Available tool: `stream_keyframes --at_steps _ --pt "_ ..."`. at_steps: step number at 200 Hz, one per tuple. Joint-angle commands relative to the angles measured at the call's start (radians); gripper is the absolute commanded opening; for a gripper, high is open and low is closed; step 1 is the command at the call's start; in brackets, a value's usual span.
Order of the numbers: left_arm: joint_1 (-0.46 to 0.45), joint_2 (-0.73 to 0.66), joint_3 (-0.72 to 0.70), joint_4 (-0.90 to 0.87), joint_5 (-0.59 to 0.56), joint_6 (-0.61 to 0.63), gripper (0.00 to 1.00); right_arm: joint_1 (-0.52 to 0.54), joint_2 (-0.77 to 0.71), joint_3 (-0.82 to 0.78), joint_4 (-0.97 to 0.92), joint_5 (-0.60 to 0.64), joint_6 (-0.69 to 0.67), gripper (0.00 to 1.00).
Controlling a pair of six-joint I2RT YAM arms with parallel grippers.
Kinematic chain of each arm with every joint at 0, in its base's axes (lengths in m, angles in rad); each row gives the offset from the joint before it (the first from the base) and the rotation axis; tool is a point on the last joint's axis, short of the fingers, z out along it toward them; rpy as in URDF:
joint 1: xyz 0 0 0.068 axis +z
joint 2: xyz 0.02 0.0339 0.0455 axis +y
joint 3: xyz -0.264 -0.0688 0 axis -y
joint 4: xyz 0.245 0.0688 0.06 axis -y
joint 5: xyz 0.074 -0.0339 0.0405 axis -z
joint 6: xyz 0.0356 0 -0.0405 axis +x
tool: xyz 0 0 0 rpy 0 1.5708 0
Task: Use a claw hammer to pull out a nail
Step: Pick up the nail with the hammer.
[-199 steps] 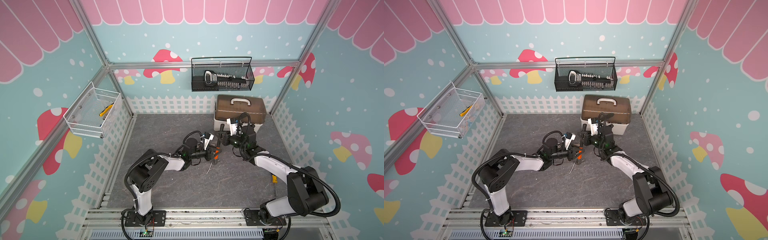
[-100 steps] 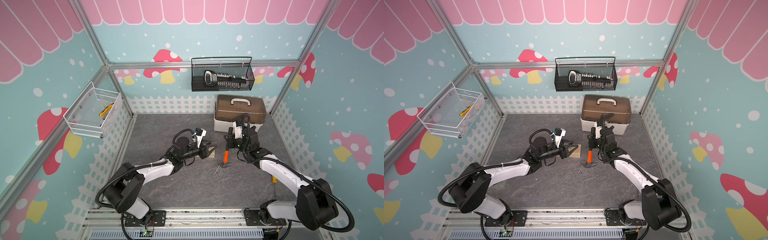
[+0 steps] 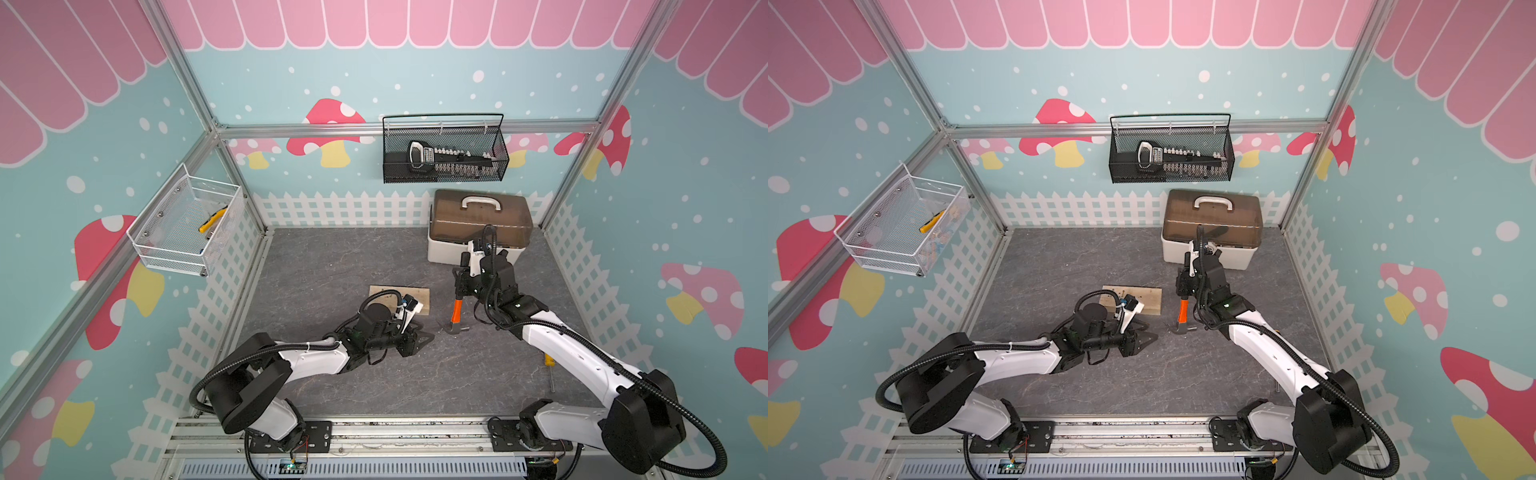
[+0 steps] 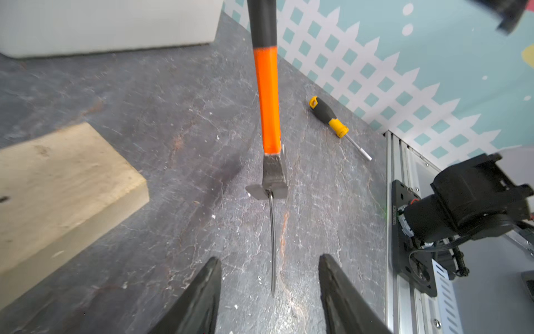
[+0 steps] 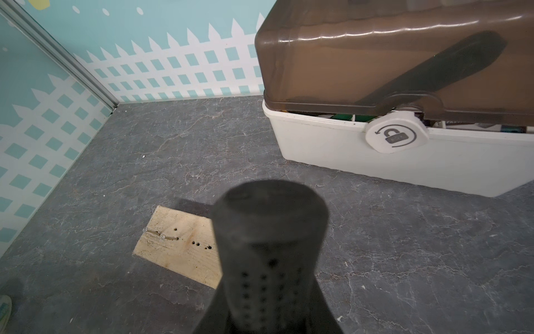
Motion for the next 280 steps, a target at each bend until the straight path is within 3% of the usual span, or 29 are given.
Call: stream_keyframes --at_steps 1,62,103,132,231,258,280 --pt "-0.010 0.064 0.044 0.012 0.019 0.039 0.54 0.011 -0.038 0.047 0.033 0.009 0.004 0.00" --pt "-0.010 0.194 0.124 0.070 0.071 0.032 0.50 0.011 -0.033 0.035 0.050 0.005 0.013 0.00" --pt "-0.010 0.223 0.136 0.088 0.080 0.026 0.11 0.011 -0.031 0.022 0.062 0.010 0.005 0.00" --pt "-0.007 0.206 0.136 0.065 0.063 0.040 0.01 0.011 -0.045 -0.003 0.089 0.009 -0.007 0.00" --pt "0.028 0.151 0.213 -0.034 0.081 0.025 0.00 0.030 -0.083 -0.150 0.276 0.006 -0.120 0.00" --pt "0.071 0.102 0.168 0.003 0.054 -0.053 0.00 0.048 -0.087 -0.179 0.316 0.055 -0.137 0.00" --pt "0.108 0.036 0.134 -0.073 -0.051 -0.111 0.00 0.067 -0.104 -0.226 0.396 0.122 -0.155 0.00"
